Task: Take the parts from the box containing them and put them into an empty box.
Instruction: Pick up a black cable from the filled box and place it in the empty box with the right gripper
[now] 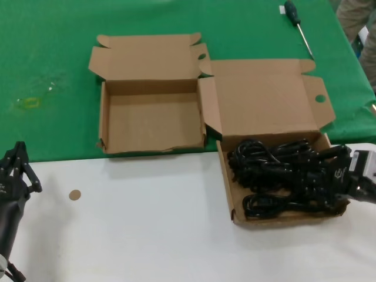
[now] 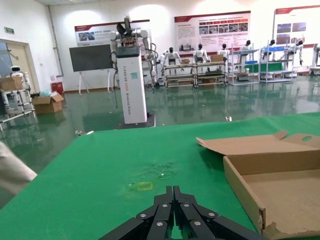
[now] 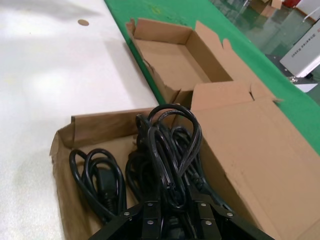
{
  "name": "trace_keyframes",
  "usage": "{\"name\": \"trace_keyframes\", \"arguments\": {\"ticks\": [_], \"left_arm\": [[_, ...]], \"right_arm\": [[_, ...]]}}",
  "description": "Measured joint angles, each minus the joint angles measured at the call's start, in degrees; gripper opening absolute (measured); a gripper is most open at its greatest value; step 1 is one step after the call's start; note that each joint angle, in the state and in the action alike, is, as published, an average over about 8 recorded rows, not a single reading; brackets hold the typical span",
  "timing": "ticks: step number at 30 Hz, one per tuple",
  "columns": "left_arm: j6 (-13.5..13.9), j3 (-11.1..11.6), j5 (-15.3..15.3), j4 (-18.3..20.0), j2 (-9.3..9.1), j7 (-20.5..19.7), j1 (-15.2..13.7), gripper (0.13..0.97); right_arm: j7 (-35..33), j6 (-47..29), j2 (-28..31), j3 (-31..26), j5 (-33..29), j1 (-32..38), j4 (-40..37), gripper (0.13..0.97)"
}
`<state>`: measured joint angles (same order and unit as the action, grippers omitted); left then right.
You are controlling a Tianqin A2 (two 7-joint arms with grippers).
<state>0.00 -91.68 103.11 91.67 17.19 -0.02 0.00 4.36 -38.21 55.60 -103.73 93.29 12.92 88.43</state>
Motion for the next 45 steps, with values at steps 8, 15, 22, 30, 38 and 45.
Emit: {"name": "trace_keyframes", "arguments": {"ticks": [8,15,22,30,38,45], "left_arm": [[0.0,0.0,0.0,0.0,0.00,0.0,0.0,0.152],[0.0,0.0,0.0,0.0,0.00,0.0,0.0,0.152],[0.0,0.0,0.0,0.0,0.00,0.0,0.0,0.152],[0.0,0.0,0.0,0.0,0.00,0.0,0.0,0.152],[0.0,0.0,0.0,0.0,0.00,0.0,0.0,0.152],[0.0,0.0,0.0,0.0,0.00,0.0,0.0,0.152]], "right_arm": [[1.8,0.0,0.0,0.9,-0.4,1.5,1.8,0.242],[5.2,-0.1,-2.3,-0.2,-3.4,6.9,3.1,0.241],[8.5,-1.3,-8.6,-4.2,-9.1,15.5,1.8,0.239],[11.8,-2.8,-19.2,-9.6,-16.1,24.8,-3.4,0.238],[12.5,-2.8,-28.9,-13.7,-21.2,31.0,-11.1,0.237],[10.4,-2.2,-35.2,-15.8,-23.2,34.9,-18.3,0.236]]}}
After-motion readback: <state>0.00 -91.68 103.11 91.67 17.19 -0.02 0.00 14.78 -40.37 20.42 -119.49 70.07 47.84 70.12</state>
